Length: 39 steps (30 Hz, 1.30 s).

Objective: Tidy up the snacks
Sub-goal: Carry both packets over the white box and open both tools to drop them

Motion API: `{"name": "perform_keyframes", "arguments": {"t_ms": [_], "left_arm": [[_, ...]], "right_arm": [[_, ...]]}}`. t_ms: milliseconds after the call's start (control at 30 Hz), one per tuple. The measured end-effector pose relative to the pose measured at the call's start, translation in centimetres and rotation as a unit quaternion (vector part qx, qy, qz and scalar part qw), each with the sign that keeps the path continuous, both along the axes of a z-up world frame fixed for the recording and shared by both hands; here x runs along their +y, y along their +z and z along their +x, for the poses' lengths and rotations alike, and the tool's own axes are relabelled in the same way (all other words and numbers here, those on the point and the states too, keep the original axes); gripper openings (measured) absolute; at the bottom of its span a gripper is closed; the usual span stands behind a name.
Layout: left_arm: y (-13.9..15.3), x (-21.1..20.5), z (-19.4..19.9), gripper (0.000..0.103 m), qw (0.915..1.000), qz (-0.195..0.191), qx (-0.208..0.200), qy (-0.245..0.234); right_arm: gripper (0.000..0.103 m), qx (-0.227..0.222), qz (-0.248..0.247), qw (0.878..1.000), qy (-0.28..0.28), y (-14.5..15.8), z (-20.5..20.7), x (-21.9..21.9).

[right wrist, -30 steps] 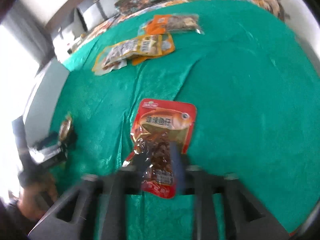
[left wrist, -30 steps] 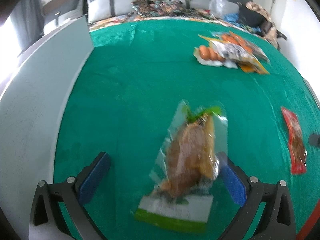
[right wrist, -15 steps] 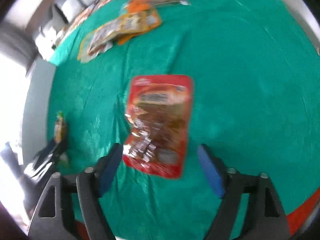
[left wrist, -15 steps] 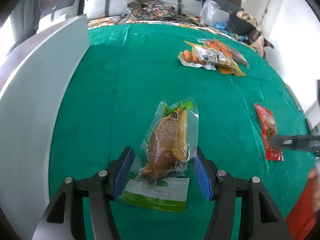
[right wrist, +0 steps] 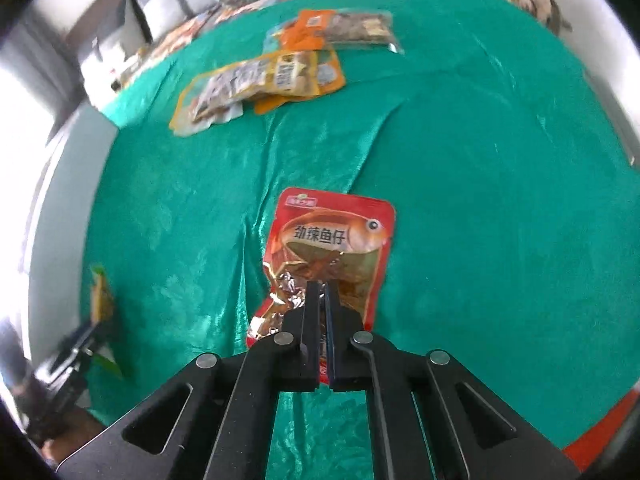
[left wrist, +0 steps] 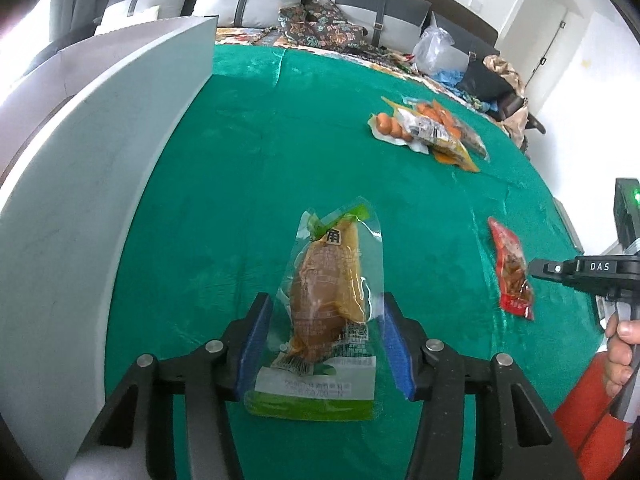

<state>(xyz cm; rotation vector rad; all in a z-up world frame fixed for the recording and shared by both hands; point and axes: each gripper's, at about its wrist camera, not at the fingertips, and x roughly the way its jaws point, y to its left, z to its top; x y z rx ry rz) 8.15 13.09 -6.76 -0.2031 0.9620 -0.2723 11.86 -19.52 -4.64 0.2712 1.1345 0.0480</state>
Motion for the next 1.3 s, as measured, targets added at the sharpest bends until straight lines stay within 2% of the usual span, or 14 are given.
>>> {"name": "perform_keyframes", "arguments": {"t_ms": [100, 133, 167, 200, 300, 400, 533, 567, 600, 700, 767, 867, 1100, 1300], "left_arm": [[-0.2, 0.2, 0.0, 0.052, 1.0, -0.006, 0.006, 0.005], [-0.2, 0.3, 0.0, 0.052, 0.9999, -0.007, 0.007, 0.006], [-0.3, 0.3, -0.1, 0.052, 0.9999, -0.008, 0.007, 0.007], [-0.3, 0.4, -0.2, 0.052, 0.9999, -0.01, 0.007, 0.007], [-0.4, 0.5, -0.2, 0.052, 0.9998, -0.018, 0.006, 0.007], [-0.7, 0.5, 0.0, 0.052, 0.9997, -0.021, 0.008, 0.005], [-0.9, 0.7, 0.0, 0.052, 0.9996, -0.025, 0.01, 0.006], [-0.9, 0.7, -0.1, 0.052, 0.9996, -0.026, 0.01, 0.006], [-0.9, 0.8, -0.1, 0.052, 0.9996, -0.027, 0.009, 0.008], [-0.9, 1.2, -0.3, 0.052, 0.9994, -0.031, 0.009, 0.014], [-0.9, 1.3, -0.3, 0.052, 0.9992, -0.035, 0.01, 0.017], [-0.8, 1.4, -0.4, 0.052, 0.9991, -0.038, 0.009, 0.018], [0.4, 1.7, -0.9, 0.052, 0.9985, -0.052, -0.001, 0.017], [3.2, 2.4, -1.5, 0.052, 0.9945, -0.102, -0.012, 0.023]], "right_arm": [[0.01, -0.011, 0.074, 0.997, -0.01, 0.5, 0.0, -1.5], [0.018, -0.011, 0.091, 0.996, -0.018, 0.6, 0.0, -2.1], [0.046, -0.008, 0.1, 0.995, -0.029, 1.0, 0.3, -2.3], [0.058, -0.005, 0.108, 0.994, -0.035, 1.3, 0.4, -2.8], [0.064, 0.033, 0.051, 0.998, -0.023, 1.4, 1.4, -2.3], [0.064, 0.079, 0.052, 0.995, -0.006, -0.1, 1.9, -1.2], [0.089, 0.072, -0.021, 0.997, 0.005, -1.1, 3.0, 2.7], [0.091, 0.07, -0.065, 0.995, 0.017, -1.4, 3.3, 4.3], [0.091, 0.073, -0.133, 0.988, 0.041, -2.1, 3.5, 6.4], [0.084, 0.059, -0.138, 0.987, 0.065, -2.0, 4.1, 8.0], [0.058, 0.06, -0.137, 0.985, 0.09, -1.6, 4.3, 8.3], [0.048, 0.065, -0.128, 0.983, 0.114, -1.3, 4.4, 7.8], [0.047, 0.052, 0.017, 0.995, 0.087, -0.4, 4.1, 3.9], [0.047, 0.013, 0.142, 0.988, 0.067, 2.6, 3.3, 1.1]]}}
